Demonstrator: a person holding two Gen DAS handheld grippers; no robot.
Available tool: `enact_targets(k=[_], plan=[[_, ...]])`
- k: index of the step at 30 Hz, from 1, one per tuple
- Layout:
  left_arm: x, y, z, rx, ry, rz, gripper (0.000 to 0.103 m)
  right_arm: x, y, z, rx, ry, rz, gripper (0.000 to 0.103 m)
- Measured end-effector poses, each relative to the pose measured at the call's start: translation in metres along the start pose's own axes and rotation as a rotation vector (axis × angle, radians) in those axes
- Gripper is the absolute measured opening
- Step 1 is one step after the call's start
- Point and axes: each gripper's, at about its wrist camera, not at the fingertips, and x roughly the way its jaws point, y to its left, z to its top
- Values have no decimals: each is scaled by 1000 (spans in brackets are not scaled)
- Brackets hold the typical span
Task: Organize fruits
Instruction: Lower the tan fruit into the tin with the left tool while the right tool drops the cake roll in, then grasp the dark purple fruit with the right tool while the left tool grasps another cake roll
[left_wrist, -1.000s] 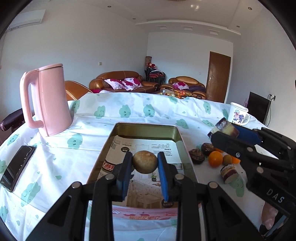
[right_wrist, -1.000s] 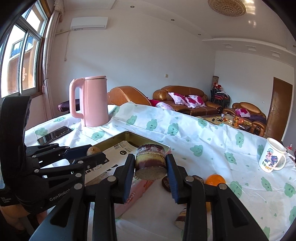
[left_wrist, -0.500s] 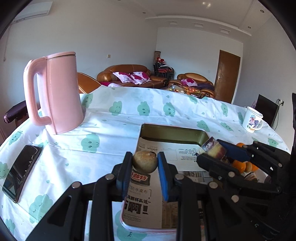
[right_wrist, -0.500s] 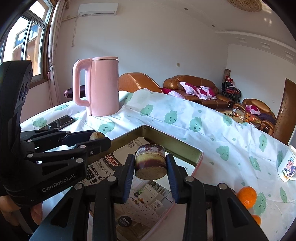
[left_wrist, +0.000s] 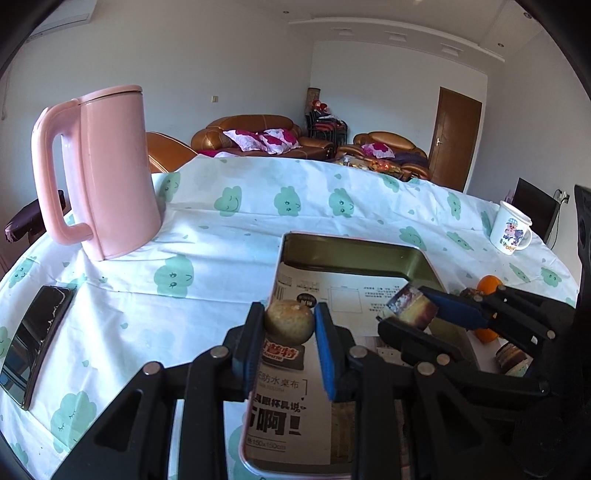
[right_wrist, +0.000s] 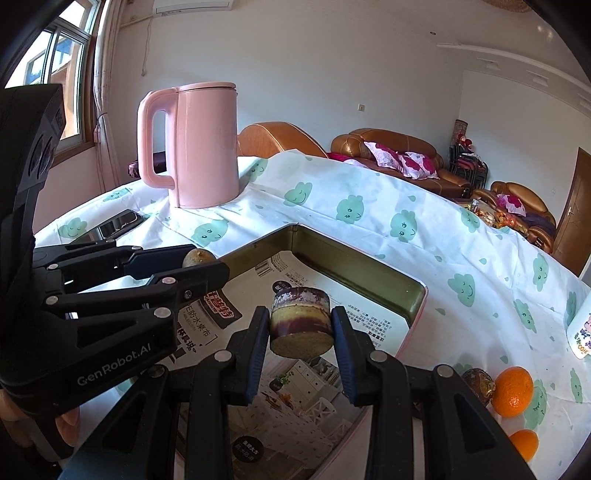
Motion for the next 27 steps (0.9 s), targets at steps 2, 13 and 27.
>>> enact_targets(k=[2, 13, 27], plan=[[1, 0, 0, -1, 6, -2, 29, 2, 0, 0, 2, 10, 3, 36], [-8, -1, 1, 6, -37, 25, 66, -2, 3, -1, -19, -3, -12, 67], [-57, -68, -11, 60, -145, -117, 90, -126, -94, -84, 179, -82, -240, 74]])
